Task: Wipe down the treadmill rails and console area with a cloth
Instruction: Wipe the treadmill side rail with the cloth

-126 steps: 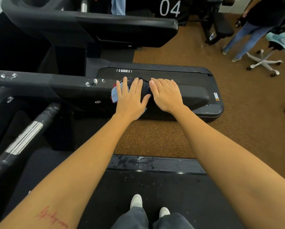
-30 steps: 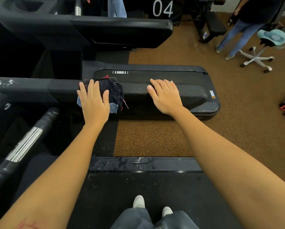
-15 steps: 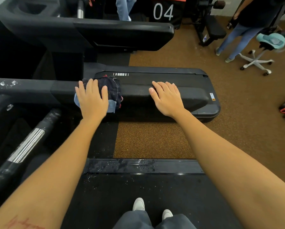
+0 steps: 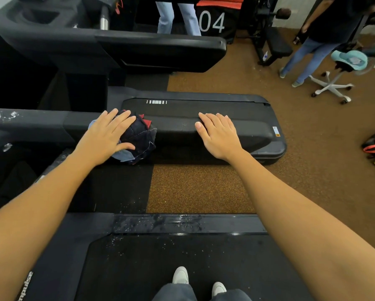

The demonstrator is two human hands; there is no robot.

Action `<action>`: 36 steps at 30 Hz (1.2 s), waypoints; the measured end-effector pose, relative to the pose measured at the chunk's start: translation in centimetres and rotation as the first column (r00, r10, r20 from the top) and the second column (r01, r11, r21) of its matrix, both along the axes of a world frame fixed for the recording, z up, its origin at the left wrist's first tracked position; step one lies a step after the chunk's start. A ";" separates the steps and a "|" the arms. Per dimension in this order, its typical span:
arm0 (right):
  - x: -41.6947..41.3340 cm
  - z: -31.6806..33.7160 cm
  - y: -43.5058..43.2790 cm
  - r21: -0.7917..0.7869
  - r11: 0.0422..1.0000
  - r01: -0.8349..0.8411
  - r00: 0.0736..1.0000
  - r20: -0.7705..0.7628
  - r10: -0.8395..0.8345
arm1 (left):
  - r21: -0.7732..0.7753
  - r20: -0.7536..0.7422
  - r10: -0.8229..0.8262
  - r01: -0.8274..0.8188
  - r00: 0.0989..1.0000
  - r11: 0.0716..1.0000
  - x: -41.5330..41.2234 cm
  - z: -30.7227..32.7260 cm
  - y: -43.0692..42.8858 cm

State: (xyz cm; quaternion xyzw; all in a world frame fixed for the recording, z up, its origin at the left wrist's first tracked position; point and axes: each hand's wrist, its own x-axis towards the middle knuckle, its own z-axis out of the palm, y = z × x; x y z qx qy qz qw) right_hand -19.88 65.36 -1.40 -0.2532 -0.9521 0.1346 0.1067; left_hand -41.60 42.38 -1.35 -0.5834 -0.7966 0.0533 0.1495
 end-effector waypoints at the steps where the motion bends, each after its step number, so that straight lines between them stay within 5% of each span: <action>1: 0.0 0.0 0.0 0.000 1.000 0.001 1.000 0.001 -0.001 | 0.023 0.024 0.006 -0.006 1.000 1.000 0.3 -0.1 0.0; 9: 0.0 0.1 0.0 -0.027 1.000 0.004 1.000 0.021 -0.003 | 0.362 0.404 0.123 -0.282 0.907 0.889 2.5 -0.7 0.6; 16: -0.3 0.5 -0.2 -0.118 0.993 0.022 0.999 0.042 -0.017 | 0.576 0.647 0.099 -0.569 0.756 0.587 6.7 1.6 1.3; 19: -0.4 1.0 -2.3 -0.254 0.967 -0.003 0.987 -0.158 -0.038 | 0.545 0.738 0.061 -0.648 0.672 0.532 9.2 2.3 1.9; 24: -0.3 2.3 -9.4 -0.524 0.822 -0.220 0.890 -0.454 -0.051 | 0.292 0.948 -0.034 -0.825 0.316 0.484 11.9 2.7 2.9; 28: -0.9 2.1 -11.4 -0.714 0.627 -0.313 0.910 -0.414 -0.017 | 0.076 0.932 -0.321 -0.775 -0.168 0.627 12.7 3.2 2.9; 30: -1.0 2.2 -11.1 -0.780 0.541 -0.314 0.918 -0.394 -0.036 | 0.048 0.862 -0.387 -0.709 -0.327 0.704 12.7 3.4 2.4; 32: -0.9 2.2 -10.6 -0.761 0.585 -0.281 0.929 -0.368 -0.033 | 0.047 0.912 -0.304 -0.667 -0.275 0.744 12.3 3.6 1.8; 33: -0.9 2.2 -10.2 -0.716 0.653 -0.246 0.935 -0.354 -0.037 | 0.057 0.960 -0.223 -0.658 -0.171 0.751 12.0 3.6 1.6; 36: -0.8 2.2 -8.6 -0.542 0.836 -0.084 0.923 -0.358 -0.140 | 0.234 0.893 0.056 -0.566 0.447 0.791 9.7 2.9 0.3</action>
